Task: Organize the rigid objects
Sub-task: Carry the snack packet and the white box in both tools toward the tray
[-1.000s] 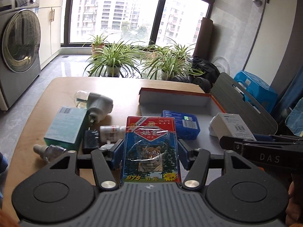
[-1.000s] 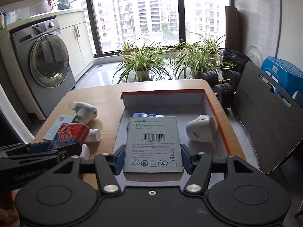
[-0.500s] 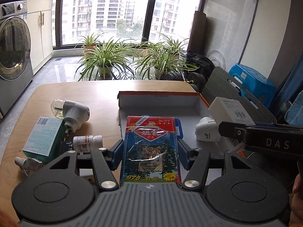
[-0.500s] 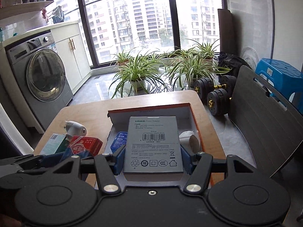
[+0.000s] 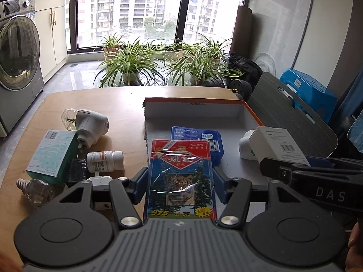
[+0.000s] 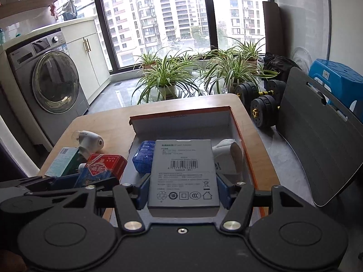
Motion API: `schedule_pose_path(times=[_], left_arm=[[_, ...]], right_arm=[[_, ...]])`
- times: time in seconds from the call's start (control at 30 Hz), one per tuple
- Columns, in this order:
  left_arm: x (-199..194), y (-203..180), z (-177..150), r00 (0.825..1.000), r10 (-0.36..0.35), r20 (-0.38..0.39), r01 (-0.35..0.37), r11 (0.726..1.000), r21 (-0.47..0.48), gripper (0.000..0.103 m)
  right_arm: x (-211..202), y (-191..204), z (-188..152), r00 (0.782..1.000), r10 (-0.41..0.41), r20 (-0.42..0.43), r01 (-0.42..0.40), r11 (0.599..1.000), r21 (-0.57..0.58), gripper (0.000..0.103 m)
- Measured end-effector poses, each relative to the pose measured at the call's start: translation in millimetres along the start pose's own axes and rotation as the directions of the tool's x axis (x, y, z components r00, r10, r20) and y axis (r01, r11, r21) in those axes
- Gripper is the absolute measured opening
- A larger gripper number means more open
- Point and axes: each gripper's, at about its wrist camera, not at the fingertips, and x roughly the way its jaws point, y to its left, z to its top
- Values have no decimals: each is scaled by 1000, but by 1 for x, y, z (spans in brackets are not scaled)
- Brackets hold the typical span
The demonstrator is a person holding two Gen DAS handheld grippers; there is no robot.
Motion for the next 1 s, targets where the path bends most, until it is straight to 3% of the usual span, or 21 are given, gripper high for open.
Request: schedule_pose_path(times=[1.0], left_arm=[[0, 10, 0, 1000, 22, 1, -22, 999, -26, 60]], right_arm=[[-3, 24, -32, 998, 23, -55, -23, 1000, -11, 71]])
